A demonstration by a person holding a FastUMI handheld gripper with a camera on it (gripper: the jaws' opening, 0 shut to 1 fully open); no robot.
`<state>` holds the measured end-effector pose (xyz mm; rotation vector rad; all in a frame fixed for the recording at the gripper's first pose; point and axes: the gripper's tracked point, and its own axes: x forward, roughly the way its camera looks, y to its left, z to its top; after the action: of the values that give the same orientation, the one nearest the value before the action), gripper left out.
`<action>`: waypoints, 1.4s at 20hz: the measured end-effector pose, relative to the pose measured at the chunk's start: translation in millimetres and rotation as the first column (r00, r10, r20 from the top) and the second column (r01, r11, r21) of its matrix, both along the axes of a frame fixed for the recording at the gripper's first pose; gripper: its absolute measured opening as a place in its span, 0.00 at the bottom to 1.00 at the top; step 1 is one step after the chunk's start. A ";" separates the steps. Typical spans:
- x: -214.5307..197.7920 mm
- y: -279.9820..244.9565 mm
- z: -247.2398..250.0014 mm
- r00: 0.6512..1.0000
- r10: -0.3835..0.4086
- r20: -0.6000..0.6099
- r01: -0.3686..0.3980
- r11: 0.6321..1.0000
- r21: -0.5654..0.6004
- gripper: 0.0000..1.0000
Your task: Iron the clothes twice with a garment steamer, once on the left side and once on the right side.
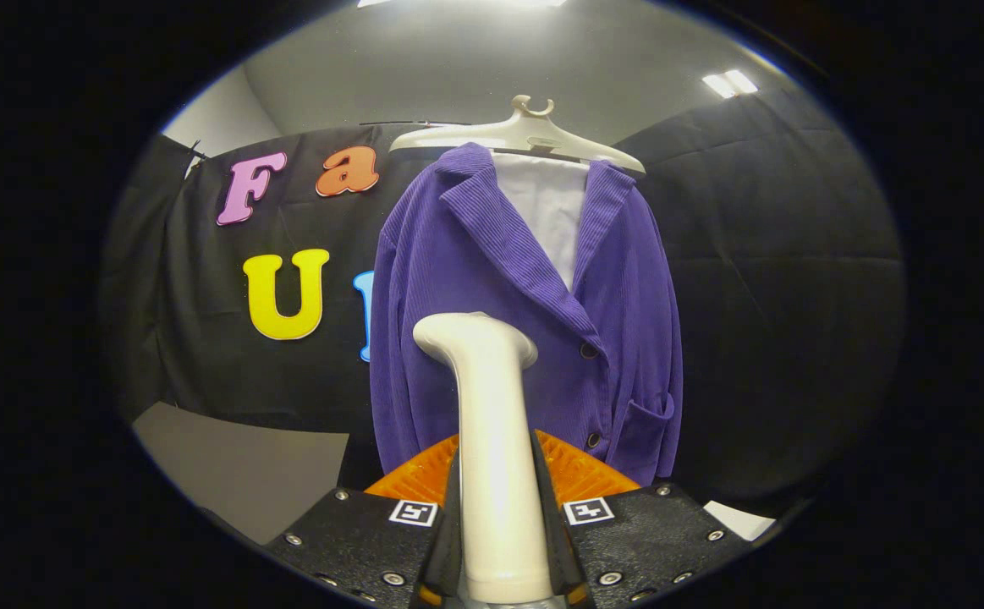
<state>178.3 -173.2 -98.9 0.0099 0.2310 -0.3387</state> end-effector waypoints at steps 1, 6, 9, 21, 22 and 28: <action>-2.3 -0.2 -6.0 1.000 -0.002 -0.012 0.002 1.000 -0.002 0.40; -17.3 -4.0 -44.6 0.996 -0.002 -0.090 0.001 1.000 -0.019 0.40; -22.2 -6.9 -64.5 0.993 -0.013 -0.114 0.014 1.000 0.009 0.40; -38.0 -6.9 -121.7 0.983 -0.027 -0.181 0.035 0.999 0.039 0.40; -44.8 -6.6 -128.8 0.980 -0.026 -0.195 0.034 0.999 0.034 0.40; -55.7 -4.3 -142.3 0.979 -0.022 -0.201 0.035 0.998 0.061 0.40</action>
<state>122.7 -177.5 -241.2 0.0426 0.4414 -0.3608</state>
